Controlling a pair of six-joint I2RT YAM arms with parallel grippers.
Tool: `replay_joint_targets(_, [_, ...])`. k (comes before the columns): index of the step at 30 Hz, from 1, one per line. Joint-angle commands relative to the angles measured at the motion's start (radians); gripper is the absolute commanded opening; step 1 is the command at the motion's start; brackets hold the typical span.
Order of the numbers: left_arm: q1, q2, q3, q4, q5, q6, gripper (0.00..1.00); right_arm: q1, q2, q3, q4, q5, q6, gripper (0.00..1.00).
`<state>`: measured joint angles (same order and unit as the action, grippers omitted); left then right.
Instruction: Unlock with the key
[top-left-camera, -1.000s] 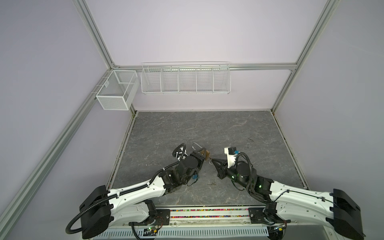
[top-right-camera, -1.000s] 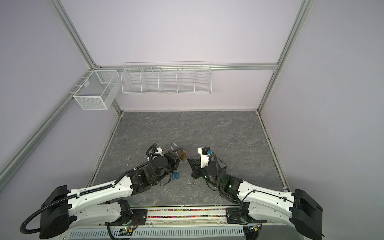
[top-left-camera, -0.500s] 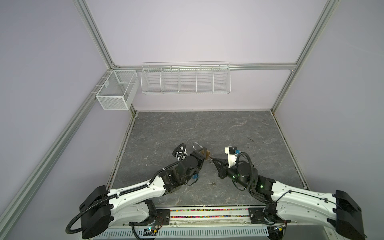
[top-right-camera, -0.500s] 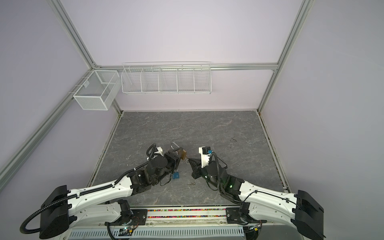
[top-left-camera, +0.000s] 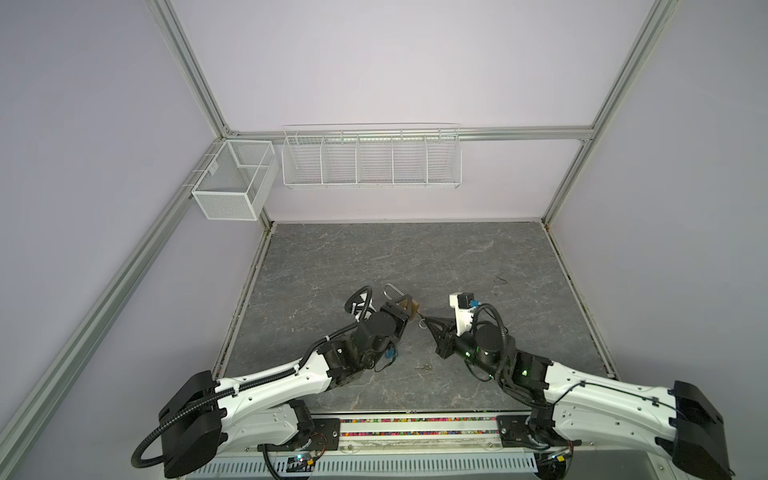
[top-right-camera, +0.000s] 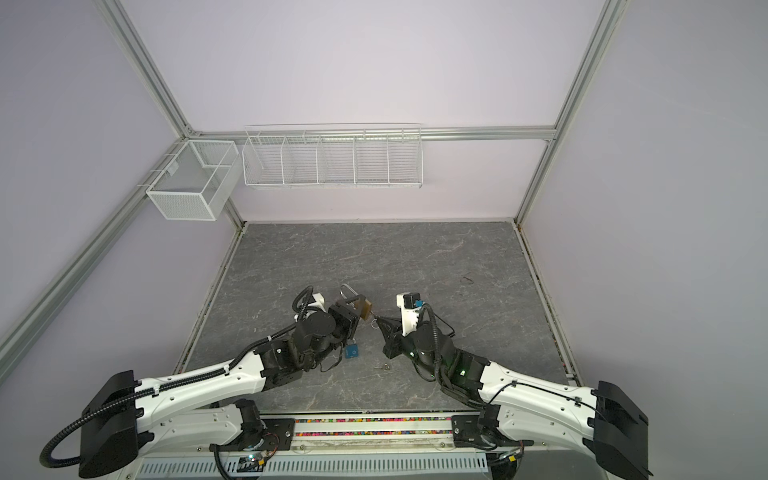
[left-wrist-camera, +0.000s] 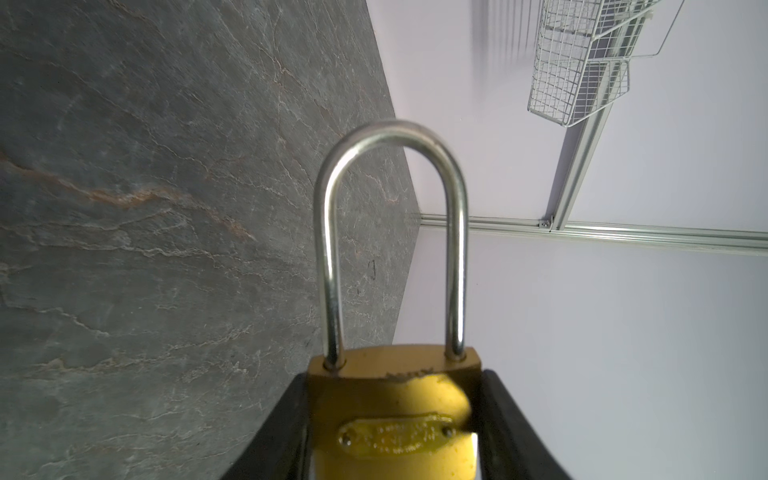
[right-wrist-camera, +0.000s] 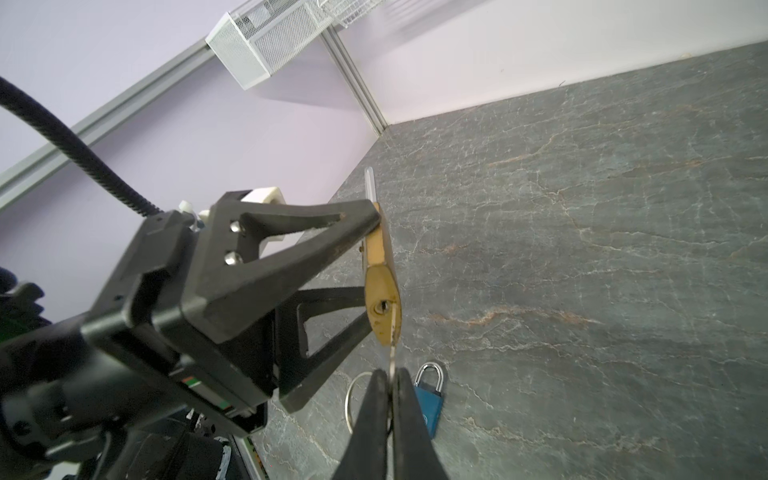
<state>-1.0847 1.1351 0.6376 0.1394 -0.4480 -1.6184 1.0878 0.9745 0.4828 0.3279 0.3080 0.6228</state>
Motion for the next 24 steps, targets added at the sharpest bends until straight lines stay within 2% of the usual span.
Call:
replay_joint_targets(1, [-0.003,-0.025,0.033,0.053,-0.020,0.012,0.00,0.009,0.015,0.019,0.050,-0.012,0.009,0.06])
replay_joint_targets(24, [-0.001,-0.021,0.027,0.067,-0.008,0.013,0.00,0.011,0.035,0.058,0.052,-0.008,-0.014,0.06])
